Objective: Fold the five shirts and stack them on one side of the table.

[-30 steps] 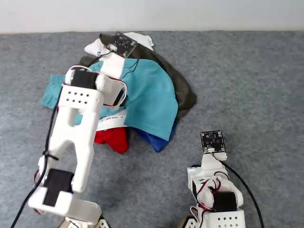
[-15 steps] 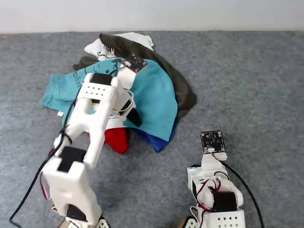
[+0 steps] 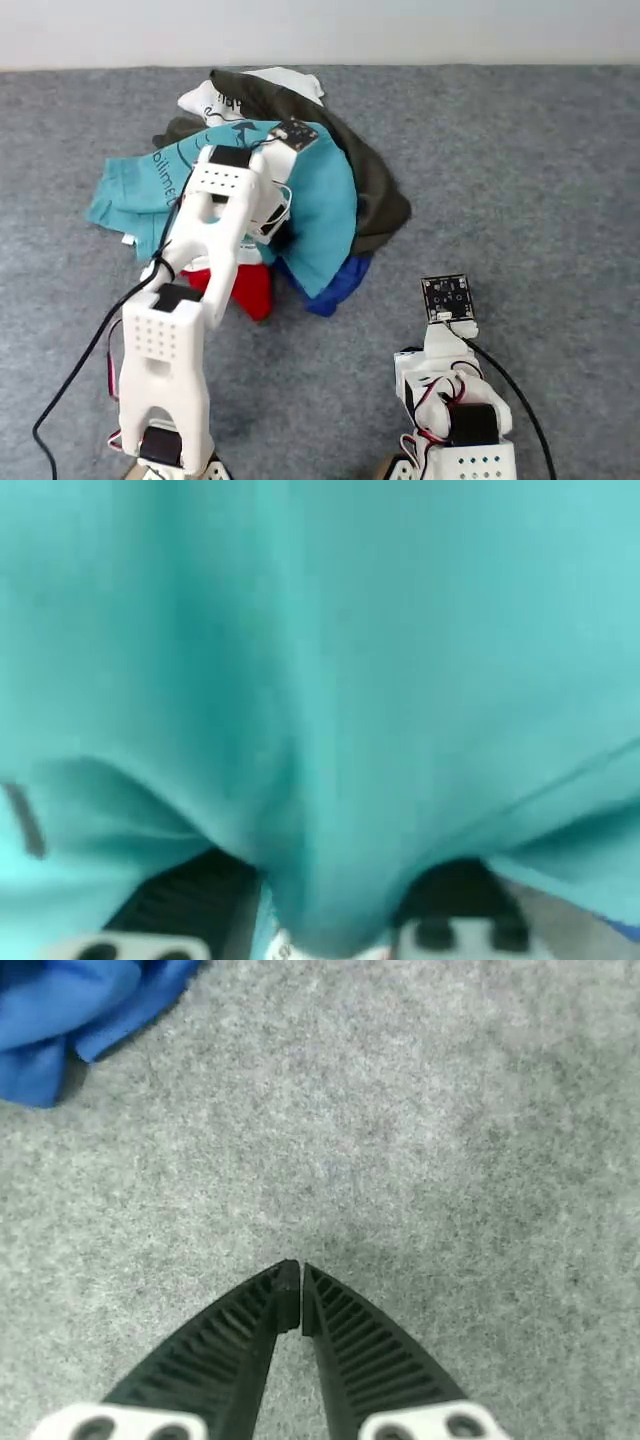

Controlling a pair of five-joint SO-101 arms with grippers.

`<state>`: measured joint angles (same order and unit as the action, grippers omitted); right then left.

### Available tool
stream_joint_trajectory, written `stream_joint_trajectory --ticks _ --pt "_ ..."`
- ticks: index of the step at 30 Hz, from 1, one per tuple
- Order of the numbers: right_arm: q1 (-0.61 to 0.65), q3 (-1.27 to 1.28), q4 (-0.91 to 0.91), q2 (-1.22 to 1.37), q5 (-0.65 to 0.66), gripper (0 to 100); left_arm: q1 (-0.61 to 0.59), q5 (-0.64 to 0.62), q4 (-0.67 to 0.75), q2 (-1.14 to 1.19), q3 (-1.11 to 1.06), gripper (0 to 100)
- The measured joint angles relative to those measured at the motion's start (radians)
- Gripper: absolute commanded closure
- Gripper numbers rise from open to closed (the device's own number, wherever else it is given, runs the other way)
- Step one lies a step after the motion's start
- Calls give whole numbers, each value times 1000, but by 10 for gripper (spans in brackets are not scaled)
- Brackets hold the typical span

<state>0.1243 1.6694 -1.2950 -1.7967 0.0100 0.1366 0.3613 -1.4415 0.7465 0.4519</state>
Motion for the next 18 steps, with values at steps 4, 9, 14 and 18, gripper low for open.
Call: stream_joint_trajectory --ticks 4,9,14,18 --pt "0 0 0 0 0 988 -2 11 -118 31 121 996" --pt "0 0 0 0 0 988 -86 -40 -238 31 313 996" --pt "0 0 0 0 0 988 -216 -81 -288 -26 486 996" --pt "0 0 0 0 0 988 -334 -109 -293 -114 525 996"
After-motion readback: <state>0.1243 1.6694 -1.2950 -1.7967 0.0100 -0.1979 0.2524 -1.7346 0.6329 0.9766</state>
